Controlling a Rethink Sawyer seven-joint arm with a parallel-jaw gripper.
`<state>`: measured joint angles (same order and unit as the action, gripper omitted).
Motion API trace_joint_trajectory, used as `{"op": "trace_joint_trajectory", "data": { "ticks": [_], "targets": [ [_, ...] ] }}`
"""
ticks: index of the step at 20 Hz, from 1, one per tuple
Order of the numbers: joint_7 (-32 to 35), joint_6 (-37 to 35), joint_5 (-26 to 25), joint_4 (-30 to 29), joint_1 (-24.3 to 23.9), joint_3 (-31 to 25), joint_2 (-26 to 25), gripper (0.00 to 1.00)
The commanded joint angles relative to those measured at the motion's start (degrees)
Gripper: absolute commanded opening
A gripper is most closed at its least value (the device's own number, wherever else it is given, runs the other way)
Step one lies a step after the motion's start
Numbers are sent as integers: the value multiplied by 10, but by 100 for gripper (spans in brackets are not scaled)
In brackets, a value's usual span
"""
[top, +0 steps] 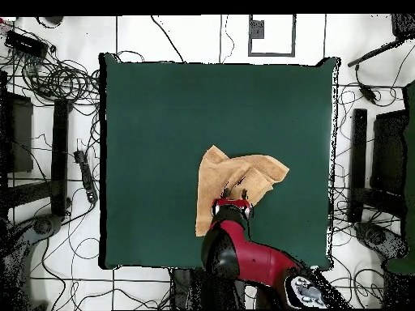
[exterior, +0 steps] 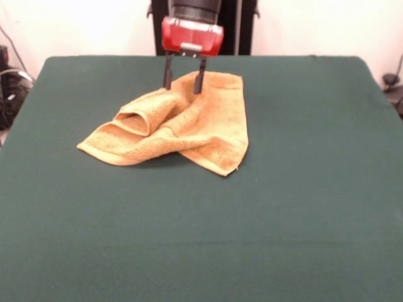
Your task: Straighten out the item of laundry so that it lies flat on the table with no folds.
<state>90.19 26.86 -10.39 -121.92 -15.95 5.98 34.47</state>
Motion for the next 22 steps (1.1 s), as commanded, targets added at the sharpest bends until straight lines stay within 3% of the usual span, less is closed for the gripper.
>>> {"op": "trace_joint_trajectory", "data": {
  "ticks": [1,5,12,22],
  "targets": [
    [134,-181,94,-33,70,-52,123,100],
    [143,-181,116,-19,94,-45,107,100],
    [146,-128,157,38,130,-34,28,100],
    [186,-24,199,72,127,-57,-45,100]
  ]
}}
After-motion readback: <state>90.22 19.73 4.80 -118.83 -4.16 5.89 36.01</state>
